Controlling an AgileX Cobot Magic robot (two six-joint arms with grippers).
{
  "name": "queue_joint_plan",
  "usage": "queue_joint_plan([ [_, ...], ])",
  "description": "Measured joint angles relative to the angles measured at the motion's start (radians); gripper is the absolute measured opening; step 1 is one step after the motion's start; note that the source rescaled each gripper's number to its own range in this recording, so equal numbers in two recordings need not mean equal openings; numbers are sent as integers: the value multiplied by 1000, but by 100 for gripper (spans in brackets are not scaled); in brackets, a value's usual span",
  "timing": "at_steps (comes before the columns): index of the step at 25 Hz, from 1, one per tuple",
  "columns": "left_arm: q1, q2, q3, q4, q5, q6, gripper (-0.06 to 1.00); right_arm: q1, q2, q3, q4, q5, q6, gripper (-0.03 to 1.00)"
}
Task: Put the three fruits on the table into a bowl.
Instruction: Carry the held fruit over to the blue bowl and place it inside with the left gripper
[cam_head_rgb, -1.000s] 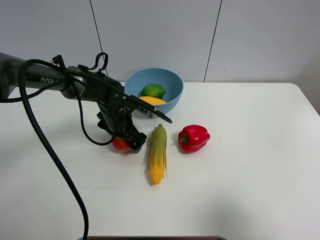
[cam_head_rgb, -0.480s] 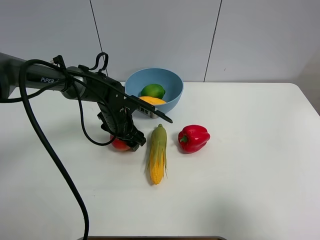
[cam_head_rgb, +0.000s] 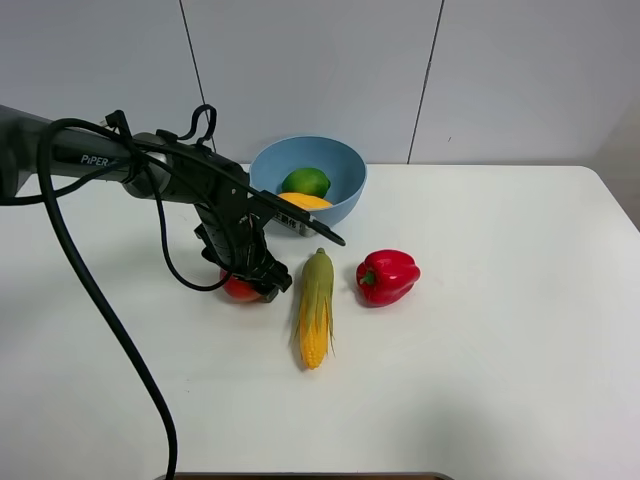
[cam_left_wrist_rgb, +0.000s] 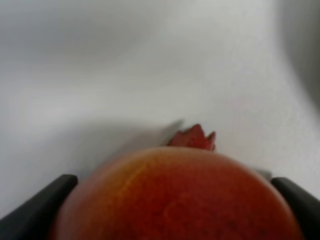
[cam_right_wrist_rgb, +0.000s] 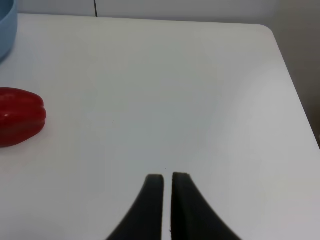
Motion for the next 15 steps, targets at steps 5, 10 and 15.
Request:
queue_joint_plan([
  [5, 0, -88, 0, 3, 10, -1, 0, 0, 0, 0, 0, 0, 0, 0],
  [10, 0, -238, 0, 18, 11, -1, 0, 0, 0, 0, 0, 0, 0, 0],
  [15, 0, -379, 1, 37, -74, -1, 0, 0, 0, 0, 0, 0, 0, 0],
])
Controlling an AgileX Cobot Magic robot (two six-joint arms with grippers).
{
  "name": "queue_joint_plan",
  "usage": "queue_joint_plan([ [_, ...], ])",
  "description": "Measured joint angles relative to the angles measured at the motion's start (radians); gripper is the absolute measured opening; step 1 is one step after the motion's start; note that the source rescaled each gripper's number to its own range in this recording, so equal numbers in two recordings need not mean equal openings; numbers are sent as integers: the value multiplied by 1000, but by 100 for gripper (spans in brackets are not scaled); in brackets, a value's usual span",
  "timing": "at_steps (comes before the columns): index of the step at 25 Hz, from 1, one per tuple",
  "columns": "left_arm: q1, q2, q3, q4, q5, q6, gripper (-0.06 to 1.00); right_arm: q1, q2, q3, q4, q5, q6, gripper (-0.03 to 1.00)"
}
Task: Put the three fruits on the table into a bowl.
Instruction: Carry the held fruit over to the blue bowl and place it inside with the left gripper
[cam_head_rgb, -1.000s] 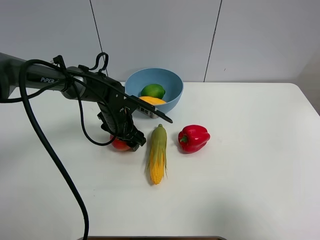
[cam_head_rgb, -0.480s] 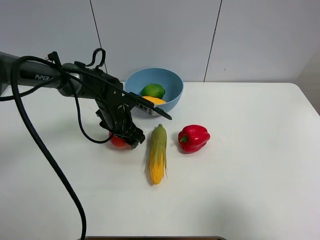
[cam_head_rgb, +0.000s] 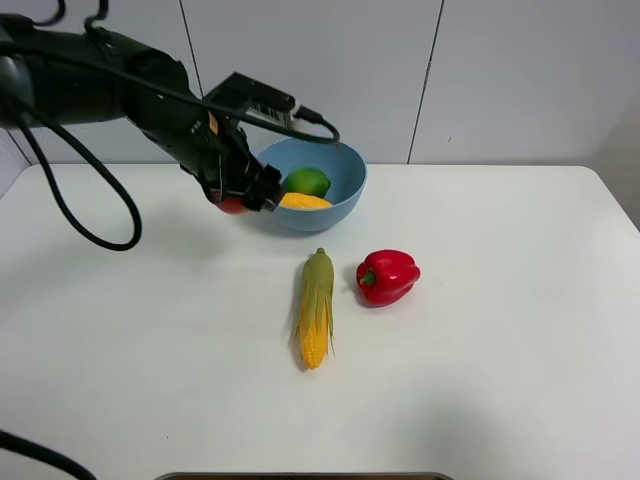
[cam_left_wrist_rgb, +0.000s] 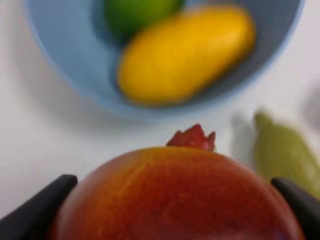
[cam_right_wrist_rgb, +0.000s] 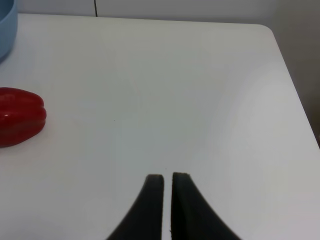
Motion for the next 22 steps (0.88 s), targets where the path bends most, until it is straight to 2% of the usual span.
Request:
queue_joint_plan([
  [7, 1, -78, 0, 0, -304, -16, 0, 0, 0, 0, 0, 0, 0, 0],
  [12, 23, -55, 0, 0, -467, -18, 0, 0, 0, 0, 0, 0, 0, 0],
  [18, 41, 44, -91, 1, -475, -2, 0, 0, 0, 0, 0, 0, 0, 0],
  [22, 45, 125, -176, 35, -473, 5, 0, 0, 0, 0, 0, 0, 0, 0],
])
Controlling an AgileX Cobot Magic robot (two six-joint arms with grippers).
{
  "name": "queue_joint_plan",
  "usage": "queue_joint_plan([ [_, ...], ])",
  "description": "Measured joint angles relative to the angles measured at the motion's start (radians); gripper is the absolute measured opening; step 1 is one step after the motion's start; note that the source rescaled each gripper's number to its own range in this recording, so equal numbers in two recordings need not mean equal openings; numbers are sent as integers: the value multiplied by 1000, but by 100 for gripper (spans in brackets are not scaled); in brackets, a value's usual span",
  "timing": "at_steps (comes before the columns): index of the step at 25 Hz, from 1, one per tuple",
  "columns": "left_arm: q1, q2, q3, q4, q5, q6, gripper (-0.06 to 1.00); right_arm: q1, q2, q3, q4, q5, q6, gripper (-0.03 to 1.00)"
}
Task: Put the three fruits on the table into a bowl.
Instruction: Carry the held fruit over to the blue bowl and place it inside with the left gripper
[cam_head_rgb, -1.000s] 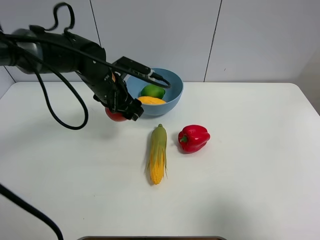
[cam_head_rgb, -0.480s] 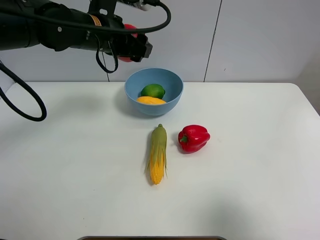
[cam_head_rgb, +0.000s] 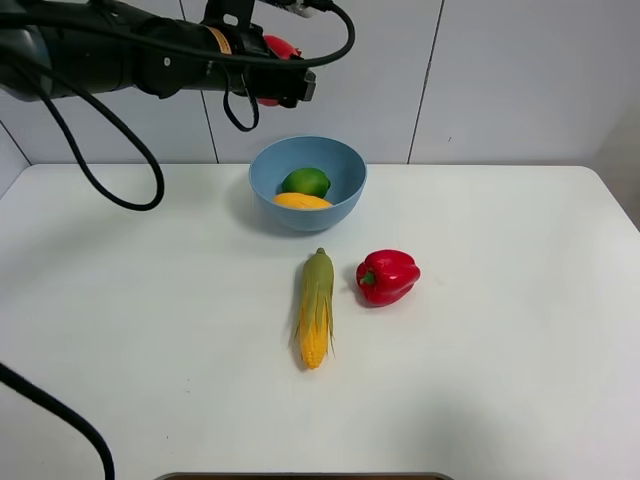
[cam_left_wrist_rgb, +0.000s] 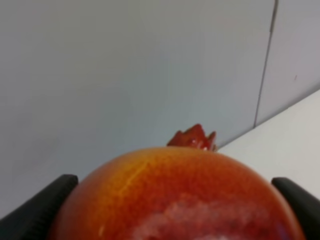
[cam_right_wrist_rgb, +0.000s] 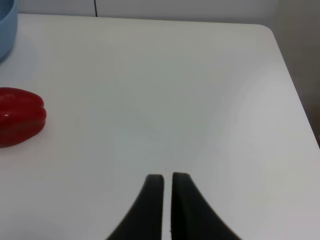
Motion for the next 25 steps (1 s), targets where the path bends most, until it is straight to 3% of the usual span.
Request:
queue_joint_plan([
  [12, 36, 246, -180, 38, 29, 2, 0, 0, 0, 0, 0, 0, 0, 0],
  [25, 36, 362, -188, 37, 108, 2, 0, 0, 0, 0, 0, 0, 0, 0],
])
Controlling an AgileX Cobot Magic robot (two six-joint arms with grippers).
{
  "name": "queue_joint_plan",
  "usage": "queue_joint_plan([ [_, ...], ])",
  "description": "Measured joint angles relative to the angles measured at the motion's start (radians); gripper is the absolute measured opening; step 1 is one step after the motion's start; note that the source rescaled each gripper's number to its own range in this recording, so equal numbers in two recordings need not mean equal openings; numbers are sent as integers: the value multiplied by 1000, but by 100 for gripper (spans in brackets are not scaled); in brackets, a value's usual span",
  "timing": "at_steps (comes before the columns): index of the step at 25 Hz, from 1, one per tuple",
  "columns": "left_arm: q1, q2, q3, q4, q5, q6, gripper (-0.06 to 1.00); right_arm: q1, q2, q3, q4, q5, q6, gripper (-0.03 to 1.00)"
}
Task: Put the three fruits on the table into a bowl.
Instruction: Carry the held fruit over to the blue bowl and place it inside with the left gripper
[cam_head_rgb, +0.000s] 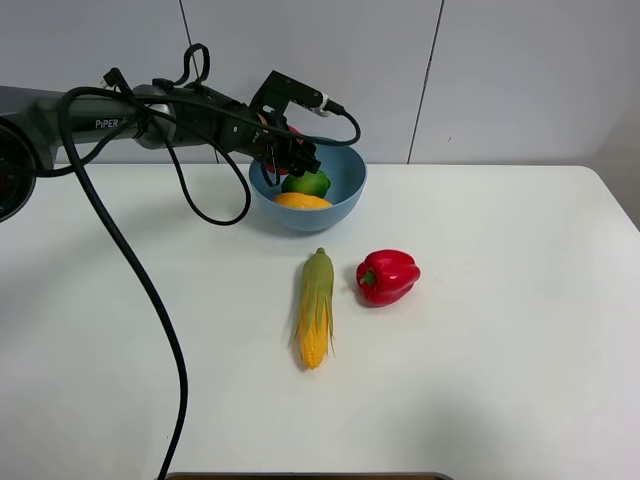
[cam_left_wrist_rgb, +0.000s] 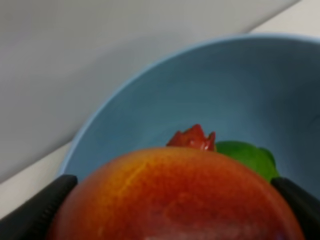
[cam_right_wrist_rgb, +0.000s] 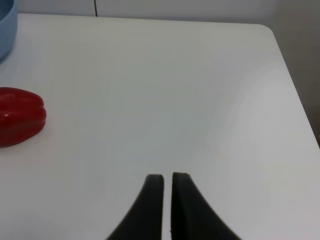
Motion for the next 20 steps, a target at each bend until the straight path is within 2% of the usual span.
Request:
queue_joint_plan([
  [20, -1, 31, 0, -26, 1, 0, 0, 0, 0, 0, 0, 0, 0, 0],
])
